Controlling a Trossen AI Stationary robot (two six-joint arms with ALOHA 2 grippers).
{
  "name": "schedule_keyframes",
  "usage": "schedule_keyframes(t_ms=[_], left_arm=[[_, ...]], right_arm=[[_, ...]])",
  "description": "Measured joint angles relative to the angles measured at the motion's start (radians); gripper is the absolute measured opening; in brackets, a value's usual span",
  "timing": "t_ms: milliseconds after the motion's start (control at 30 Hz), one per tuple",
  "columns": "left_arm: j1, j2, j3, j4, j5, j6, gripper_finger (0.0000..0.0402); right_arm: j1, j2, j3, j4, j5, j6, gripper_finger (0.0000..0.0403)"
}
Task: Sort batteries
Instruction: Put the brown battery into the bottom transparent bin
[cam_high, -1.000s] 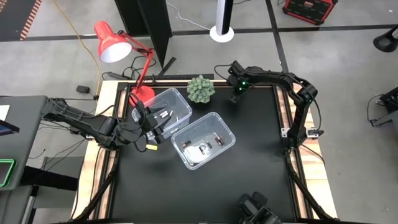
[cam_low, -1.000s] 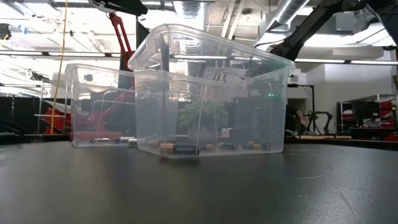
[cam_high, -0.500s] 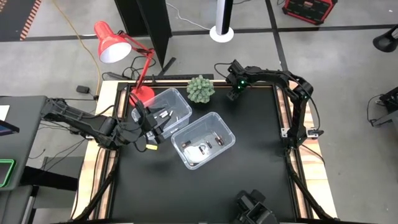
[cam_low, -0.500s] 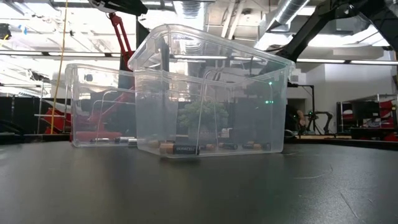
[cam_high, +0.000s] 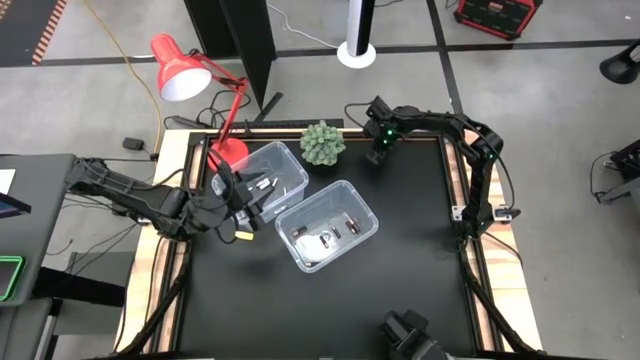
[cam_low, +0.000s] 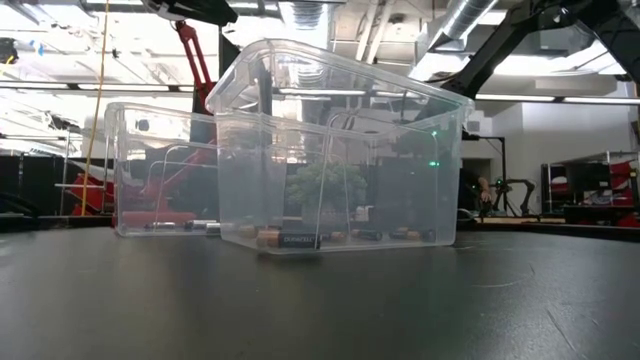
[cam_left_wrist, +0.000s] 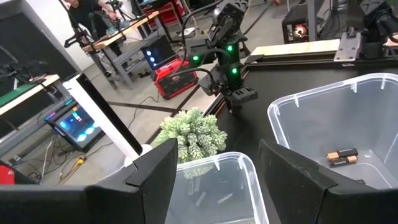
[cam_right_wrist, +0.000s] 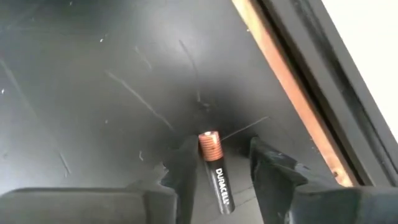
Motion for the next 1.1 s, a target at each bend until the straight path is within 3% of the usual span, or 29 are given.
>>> schedule_keyframes(t_ms=[233,500,800,1100], left_arm=[[0.028,0.0,0.0,0.0,0.0,-0.033,0.0219],[0.038,0.0,0.0,0.0,0.0,-0.05,0.0219],[0.038,0.0,0.0,-0.016,0.0,-0.052,0.0219],[0.038,0.0,0.0,-0.017,0.0,-0.051,0.0219]], right_arm=[[0.016,0.0,0.0,-0.015,0.003,-0.034,0.0102],[0.026,-0.003,-0.001,-0.022,0.002,-0.038,0.0012],[0.038,-0.014,-0.004,-0.02,0.002,-0.013,0.0004],[0.039,-0.136,-0.014,-0.071,-0.022,0.012,0.0002]])
